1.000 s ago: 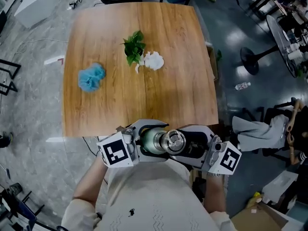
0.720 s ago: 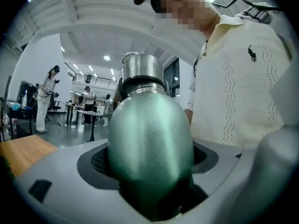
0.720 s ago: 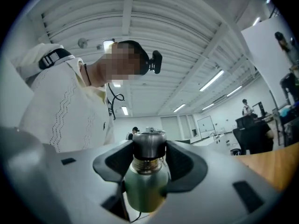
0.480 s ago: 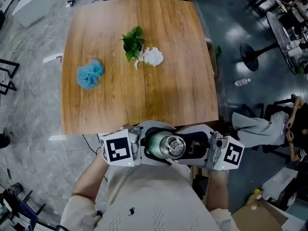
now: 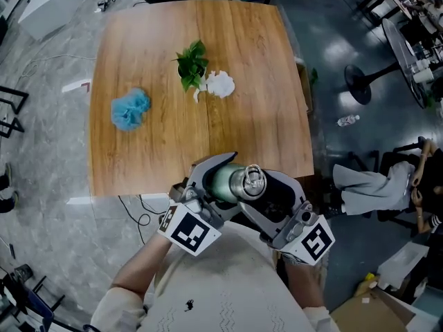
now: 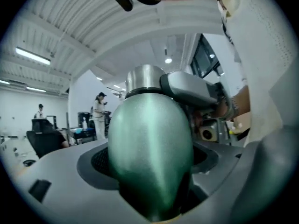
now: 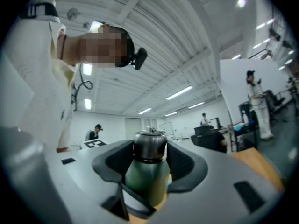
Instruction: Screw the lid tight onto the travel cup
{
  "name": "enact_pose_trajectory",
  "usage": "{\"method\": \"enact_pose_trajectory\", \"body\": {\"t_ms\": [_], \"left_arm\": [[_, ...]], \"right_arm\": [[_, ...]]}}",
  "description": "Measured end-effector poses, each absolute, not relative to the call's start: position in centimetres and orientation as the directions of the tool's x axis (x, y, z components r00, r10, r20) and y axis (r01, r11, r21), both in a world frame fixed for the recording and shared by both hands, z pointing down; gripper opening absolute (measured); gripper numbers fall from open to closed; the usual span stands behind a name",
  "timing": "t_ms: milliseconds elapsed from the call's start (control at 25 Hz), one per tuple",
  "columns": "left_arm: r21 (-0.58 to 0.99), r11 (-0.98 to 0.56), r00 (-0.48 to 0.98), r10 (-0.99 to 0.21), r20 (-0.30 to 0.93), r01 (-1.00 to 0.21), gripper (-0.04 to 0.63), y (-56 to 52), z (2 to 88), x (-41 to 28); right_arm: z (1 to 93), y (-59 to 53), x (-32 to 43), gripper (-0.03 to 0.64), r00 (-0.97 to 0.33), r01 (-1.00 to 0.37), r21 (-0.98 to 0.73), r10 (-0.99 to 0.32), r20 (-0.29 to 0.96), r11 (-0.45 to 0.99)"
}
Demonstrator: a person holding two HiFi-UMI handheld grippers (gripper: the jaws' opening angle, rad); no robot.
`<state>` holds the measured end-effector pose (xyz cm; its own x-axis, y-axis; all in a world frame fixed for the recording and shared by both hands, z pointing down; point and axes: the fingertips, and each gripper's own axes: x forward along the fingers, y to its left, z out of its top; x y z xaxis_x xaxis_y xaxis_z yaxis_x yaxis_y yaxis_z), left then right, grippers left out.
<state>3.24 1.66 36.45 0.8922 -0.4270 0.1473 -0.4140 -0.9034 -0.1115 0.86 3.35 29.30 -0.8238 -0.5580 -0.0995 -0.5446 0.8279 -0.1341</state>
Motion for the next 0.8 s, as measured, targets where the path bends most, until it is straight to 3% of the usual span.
{"method": "enact_pose_trajectory", "body": {"t_ms": [80, 160, 440, 560, 640, 800], "left_arm": [[-0.077, -0.902, 0.890, -0.433, 0.143, -0.426, 0.416, 1.6, 36.7, 3.1], [-0.027, -0.934, 0.927, -0.358, 0.112, -0.358, 0.416, 2.5, 36.6, 3.0], [-0.044, -0.995, 0.983, -0.093, 0.159, -0.087, 0.416, 7.2, 37.3, 2.5], [-0.029, -0.998, 0.988, -0.051, 0.146, -0.047, 0.416, 8.3, 37.1, 2.9], [-0.040, -0.992, 0.981, -0.125, 0.147, -0.120, 0.416, 7.2, 37.2, 3.0], [-0.104, -0.921, 0.909, -0.389, 0.151, -0.376, 0.416, 3.3, 37.0, 2.3]], "right_arm": [[29.8, 3.4, 0.5, 0.234, -0.806, -0.571, -0.155, -0.587, -0.080, 0.806], [30.1, 4.1, 0.2, 0.280, -0.836, -0.527, -0.174, -0.545, -0.074, 0.832], [28.9, 6.5, 0.3, 0.293, -0.990, -0.087, -0.217, -0.109, -0.091, 0.972], [28.0, 7.7, -0.6, 0.261, -0.995, 0.026, -0.177, 0.008, -0.104, 0.984], [27.7, 7.1, -1.0, 0.258, -0.990, -0.036, -0.163, -0.057, -0.125, 0.986], [27.3, 4.2, -0.9, 0.255, -0.915, -0.338, -0.212, -0.373, -0.154, 0.917]]}}
